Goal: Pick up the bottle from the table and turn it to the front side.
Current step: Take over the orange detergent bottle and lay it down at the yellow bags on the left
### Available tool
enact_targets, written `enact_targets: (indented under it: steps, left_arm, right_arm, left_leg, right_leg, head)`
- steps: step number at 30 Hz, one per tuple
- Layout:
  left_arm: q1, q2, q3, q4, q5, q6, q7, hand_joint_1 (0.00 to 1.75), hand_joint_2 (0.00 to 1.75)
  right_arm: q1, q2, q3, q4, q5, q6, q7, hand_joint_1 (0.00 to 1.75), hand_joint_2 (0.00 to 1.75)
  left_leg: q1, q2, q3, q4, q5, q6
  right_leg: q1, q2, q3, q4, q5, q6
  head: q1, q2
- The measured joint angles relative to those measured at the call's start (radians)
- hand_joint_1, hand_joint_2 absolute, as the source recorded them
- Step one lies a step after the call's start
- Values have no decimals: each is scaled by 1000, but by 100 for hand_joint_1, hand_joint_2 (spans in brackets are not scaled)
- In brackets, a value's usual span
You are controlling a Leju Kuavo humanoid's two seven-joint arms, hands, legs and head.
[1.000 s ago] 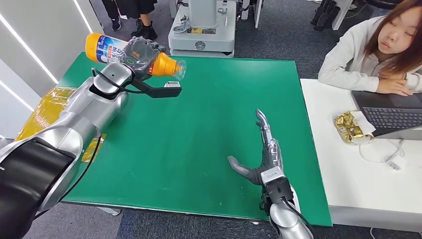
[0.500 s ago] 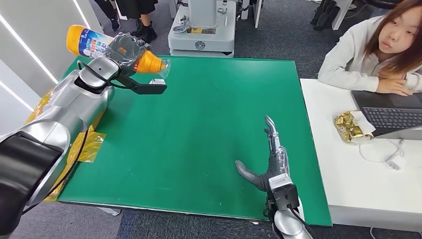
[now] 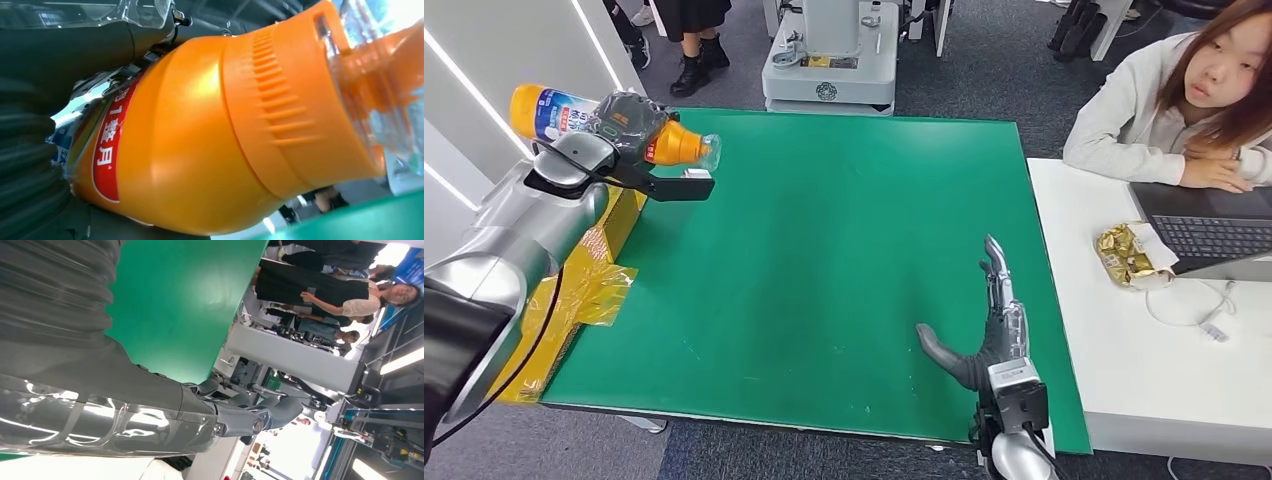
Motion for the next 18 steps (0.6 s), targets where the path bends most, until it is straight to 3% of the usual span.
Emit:
enact_targets:
  steps: [7, 18]
  left_arm:
    - [46, 60, 4, -6, 43, -40, -39, 175, 175]
    - [176, 195, 26, -72, 118, -50, -65, 175, 175]
  right_arm:
    - [6, 0, -31, -9, 15, 20, -4, 0, 175]
    - [22, 0, -49, -35, 31, 23, 11, 0, 175]
  left_leg:
    - [0, 1, 0, 0, 0, 0]
    - [0, 2, 0, -1, 0, 0]
  right_leg:
    - [0, 1, 0, 0, 0, 0]
    - [0, 2, -1, 0, 0, 0]
  head:
    - [0, 0]
    - [0, 0]
